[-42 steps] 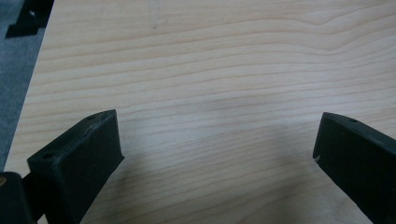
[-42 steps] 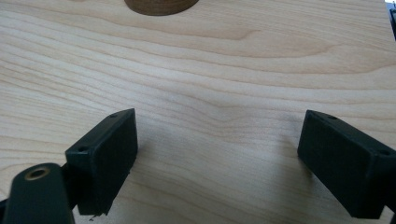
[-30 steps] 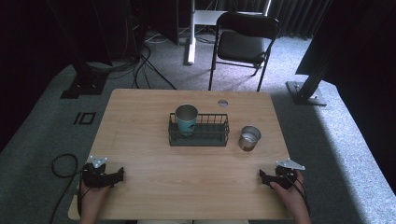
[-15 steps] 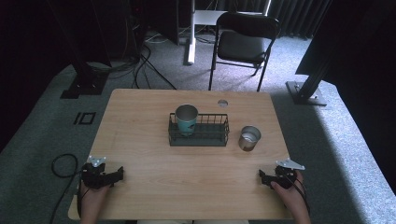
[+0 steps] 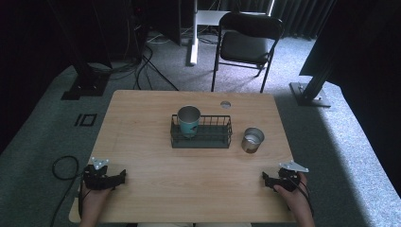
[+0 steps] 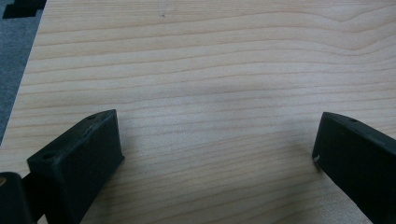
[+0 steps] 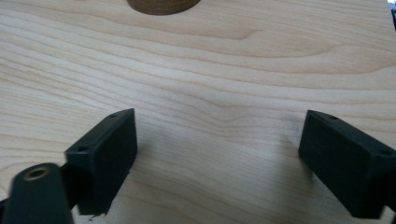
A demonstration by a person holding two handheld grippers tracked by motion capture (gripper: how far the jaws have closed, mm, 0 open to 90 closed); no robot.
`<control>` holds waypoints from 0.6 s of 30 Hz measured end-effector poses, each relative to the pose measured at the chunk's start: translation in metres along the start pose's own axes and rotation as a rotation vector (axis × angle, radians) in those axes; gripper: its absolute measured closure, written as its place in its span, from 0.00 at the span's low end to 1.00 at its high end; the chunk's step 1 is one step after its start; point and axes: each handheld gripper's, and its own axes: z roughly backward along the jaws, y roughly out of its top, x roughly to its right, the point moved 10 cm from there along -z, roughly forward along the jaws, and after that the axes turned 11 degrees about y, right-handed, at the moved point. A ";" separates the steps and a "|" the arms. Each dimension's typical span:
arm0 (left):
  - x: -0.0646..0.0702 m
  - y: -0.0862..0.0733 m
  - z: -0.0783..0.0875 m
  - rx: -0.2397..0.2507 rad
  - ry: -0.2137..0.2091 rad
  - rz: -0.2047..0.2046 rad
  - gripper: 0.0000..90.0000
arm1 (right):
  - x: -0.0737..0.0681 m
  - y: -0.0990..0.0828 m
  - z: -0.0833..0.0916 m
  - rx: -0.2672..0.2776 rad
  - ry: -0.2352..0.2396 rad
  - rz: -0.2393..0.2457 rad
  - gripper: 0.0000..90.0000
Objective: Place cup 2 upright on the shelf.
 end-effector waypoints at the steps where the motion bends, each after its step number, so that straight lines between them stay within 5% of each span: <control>1: 0.000 0.000 0.000 0.000 -0.001 -0.001 0.02 | 0.000 0.000 0.001 0.007 -0.001 -0.001 0.18; 8: 0.001 0.001 -0.001 0.001 -0.005 -0.007 0.02 | -0.001 0.001 0.001 0.014 0.016 -0.024 0.15; 18: 0.001 0.001 -0.001 0.001 -0.006 -0.009 0.02 | -0.008 0.008 0.006 0.016 0.032 0.021 0.14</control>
